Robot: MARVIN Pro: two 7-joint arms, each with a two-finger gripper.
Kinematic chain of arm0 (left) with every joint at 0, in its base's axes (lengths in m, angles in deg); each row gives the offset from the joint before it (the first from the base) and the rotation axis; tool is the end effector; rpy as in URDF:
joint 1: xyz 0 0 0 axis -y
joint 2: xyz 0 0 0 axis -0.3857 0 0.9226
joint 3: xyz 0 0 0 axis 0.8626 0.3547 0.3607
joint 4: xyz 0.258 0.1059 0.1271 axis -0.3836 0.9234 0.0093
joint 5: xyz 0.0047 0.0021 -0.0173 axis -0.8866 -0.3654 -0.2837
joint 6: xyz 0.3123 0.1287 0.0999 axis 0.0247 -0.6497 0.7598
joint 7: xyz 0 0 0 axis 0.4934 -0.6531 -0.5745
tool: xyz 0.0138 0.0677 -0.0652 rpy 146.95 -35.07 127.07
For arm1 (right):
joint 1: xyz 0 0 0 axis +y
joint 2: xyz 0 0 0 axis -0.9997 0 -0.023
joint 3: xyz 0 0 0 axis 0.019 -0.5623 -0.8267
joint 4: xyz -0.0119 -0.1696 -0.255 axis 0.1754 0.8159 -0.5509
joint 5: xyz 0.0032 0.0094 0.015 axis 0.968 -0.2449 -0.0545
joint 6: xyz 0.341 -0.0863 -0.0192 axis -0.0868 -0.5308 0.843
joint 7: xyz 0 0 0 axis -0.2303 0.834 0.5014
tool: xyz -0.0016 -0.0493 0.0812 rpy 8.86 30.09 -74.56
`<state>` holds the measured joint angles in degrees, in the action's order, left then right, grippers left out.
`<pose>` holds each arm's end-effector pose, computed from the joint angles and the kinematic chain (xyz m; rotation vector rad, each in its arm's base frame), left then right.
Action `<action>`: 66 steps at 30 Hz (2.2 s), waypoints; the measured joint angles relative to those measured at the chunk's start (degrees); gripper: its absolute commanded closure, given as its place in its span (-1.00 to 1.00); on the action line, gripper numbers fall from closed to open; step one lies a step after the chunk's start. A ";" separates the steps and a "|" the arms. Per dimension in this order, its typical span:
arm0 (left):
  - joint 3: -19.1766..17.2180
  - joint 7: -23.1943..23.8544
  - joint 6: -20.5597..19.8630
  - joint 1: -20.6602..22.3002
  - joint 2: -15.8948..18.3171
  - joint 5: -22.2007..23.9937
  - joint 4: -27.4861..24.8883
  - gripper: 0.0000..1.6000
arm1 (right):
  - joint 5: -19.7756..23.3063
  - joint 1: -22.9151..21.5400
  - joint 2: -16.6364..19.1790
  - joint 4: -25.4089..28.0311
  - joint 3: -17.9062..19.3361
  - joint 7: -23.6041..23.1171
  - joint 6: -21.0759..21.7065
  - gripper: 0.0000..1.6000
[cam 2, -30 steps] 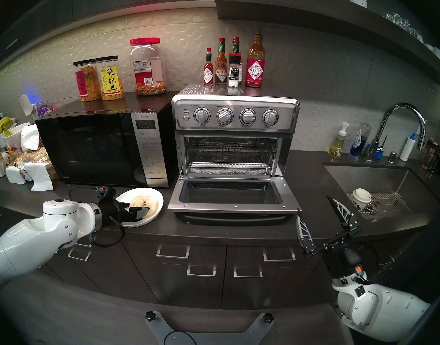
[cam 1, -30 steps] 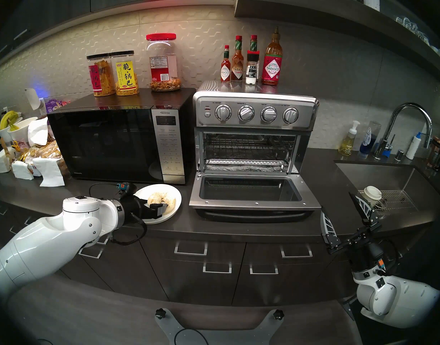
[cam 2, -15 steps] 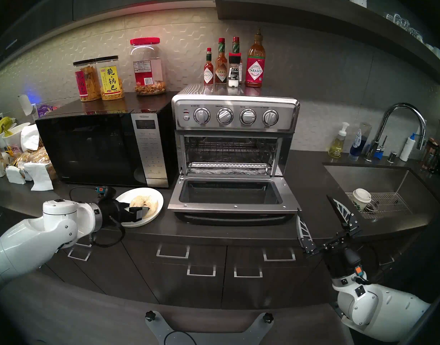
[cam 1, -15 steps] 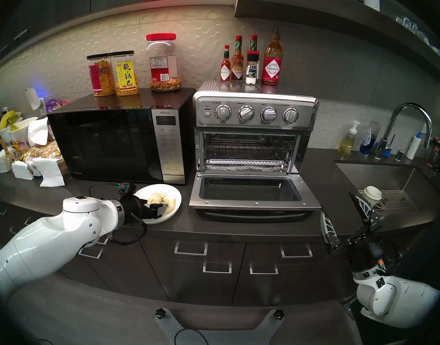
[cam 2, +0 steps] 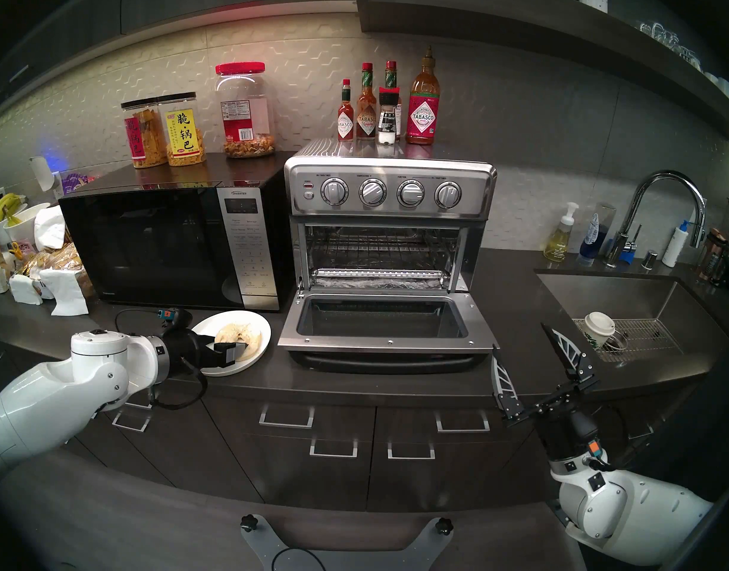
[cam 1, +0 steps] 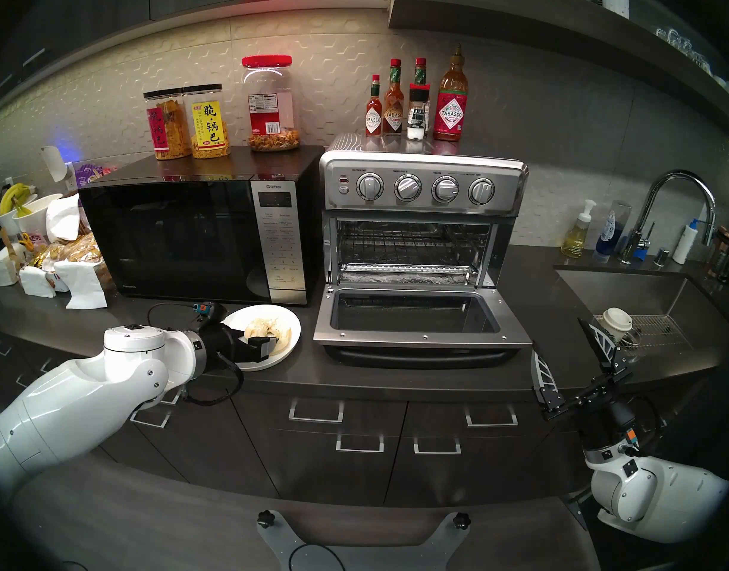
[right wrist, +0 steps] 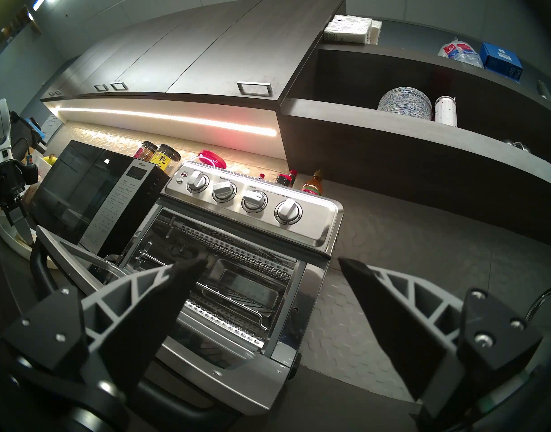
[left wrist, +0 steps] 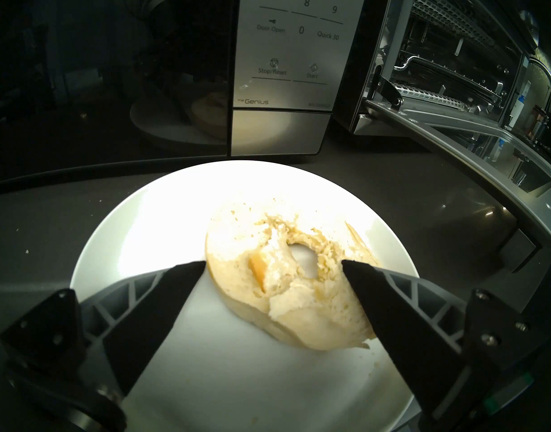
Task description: Open the oven and place the bagel inside on the rack
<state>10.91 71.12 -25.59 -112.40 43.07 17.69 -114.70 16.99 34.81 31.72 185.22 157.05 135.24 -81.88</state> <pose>0.4085 0.0958 -0.2466 2.5111 -0.3153 1.3427 0.2712 -0.1306 -0.2825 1.3283 0.7118 2.7232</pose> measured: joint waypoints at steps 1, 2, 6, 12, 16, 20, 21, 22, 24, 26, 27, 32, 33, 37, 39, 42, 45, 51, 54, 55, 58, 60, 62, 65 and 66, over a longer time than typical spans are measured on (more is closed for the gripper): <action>0.00 0.00 0.00 0.00 0.00 0.00 0.00 -1.00 | 0.00 0.00 0.00 0.00 0.00 0.00 0.00 -1.00; 0.00 0.00 0.00 0.00 0.00 0.00 0.00 -1.00 | 0.00 0.00 0.00 0.00 0.00 0.00 0.00 -1.00; 0.00 0.00 0.00 0.00 0.00 0.00 0.00 -1.00 | 0.00 0.00 0.00 0.00 0.00 0.00 0.00 -1.00; 0.00 0.00 0.00 0.00 0.00 0.00 0.00 -1.00 | 0.00 0.00 0.00 0.00 0.00 0.00 0.00 -1.00; 0.00 0.00 0.00 0.00 0.00 0.00 0.00 -1.00 | 0.00 0.00 0.00 0.00 0.00 0.00 0.00 -1.00; 0.00 0.00 0.00 0.00 0.00 0.00 0.00 -1.00 | 0.00 0.00 0.00 0.00 0.00 0.00 0.00 -1.00; 0.00 0.00 0.00 0.00 0.00 0.00 0.00 -1.00 | 0.00 0.00 0.00 0.00 0.00 0.00 0.00 -1.00; 0.00 0.00 0.00 0.00 0.00 0.00 0.00 -1.00 | 0.00 0.00 0.00 0.00 0.00 0.00 0.00 -1.00; 0.00 0.00 0.00 0.00 0.00 0.00 0.00 -1.00 | 0.00 0.00 0.00 0.00 0.00 0.00 0.00 -1.00; 0.00 0.00 0.00 0.00 0.00 0.00 0.00 -1.00 | 0.00 0.00 0.00 0.00 0.00 0.00 0.00 -1.00; 0.00 0.00 0.00 0.00 0.00 0.00 0.00 -1.00 | 0.00 0.00 0.00 0.00 0.00 0.00 0.00 -1.00; 0.00 0.00 0.00 0.00 0.00 0.00 0.00 -1.00 | 0.00 0.00 0.00 0.00 0.00 0.00 0.00 -1.00; 0.00 0.00 0.00 0.00 0.00 0.00 0.00 -1.00 | 0.00 0.00 0.00 0.00 0.00 0.00 0.00 -1.00; 0.00 0.00 0.00 0.00 0.00 0.00 0.00 -1.00 | 0.00 0.00 0.00 0.00 0.00 0.00 0.00 -1.00; 0.00 0.00 0.00 0.00 0.00 0.00 0.00 -1.00 | 0.00 0.00 0.00 0.00 0.00 0.00 0.00 -1.00; 0.00 0.00 0.00 0.00 0.00 0.00 0.00 -1.00 | 0.00 0.00 0.00 0.00 0.00 0.00 0.00 -1.00; 0.00 0.00 0.00 0.00 0.00 0.00 0.00 -1.00 | 0.00 0.00 0.00 0.00 0.00 0.00 0.00 -1.00; 0.00 0.00 0.00 0.00 0.00 0.00 0.00 -1.00 | 0.00 0.00 0.00 0.00 0.00 0.00 0.00 -1.00; 0.00 0.00 0.00 0.00 0.00 0.00 0.00 -1.00 | 0.00 0.00 0.00 0.00 0.00 0.00 0.00 -1.00; 0.00 0.00 0.00 0.00 0.00 0.00 0.00 -1.00 | 0.00 0.00 0.00 0.00 0.00 0.00 0.00 -1.00; 0.00 0.00 0.00 0.00 0.00 0.00 0.00 -1.00 | 0.00 0.00 0.00 0.00 0.00 0.00 0.00 -1.00; 0.00 0.00 0.00 0.00 0.00 0.00 0.00 -1.00 | 0.00 0.00 0.00 0.00 0.00 0.00 0.00 -1.00; 0.00 0.00 0.00 0.00 0.00 0.00 0.00 -1.00 | 0.00 0.00 0.00 0.00 0.00 0.00 0.00 -1.00; 0.00 0.00 0.00 0.00 0.00 0.00 0.00 -1.00 | 0.00 0.00 0.00 0.00 0.00 0.00 0.00 -1.00; 0.00 0.00 0.00 0.00 0.00 0.00 0.00 -1.00 | 0.00 0.00 0.00 0.00 0.00 0.00 0.00 -1.00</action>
<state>10.91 71.12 -25.59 -112.40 43.07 17.69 -114.70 16.99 34.81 31.72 185.22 157.05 135.24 -81.88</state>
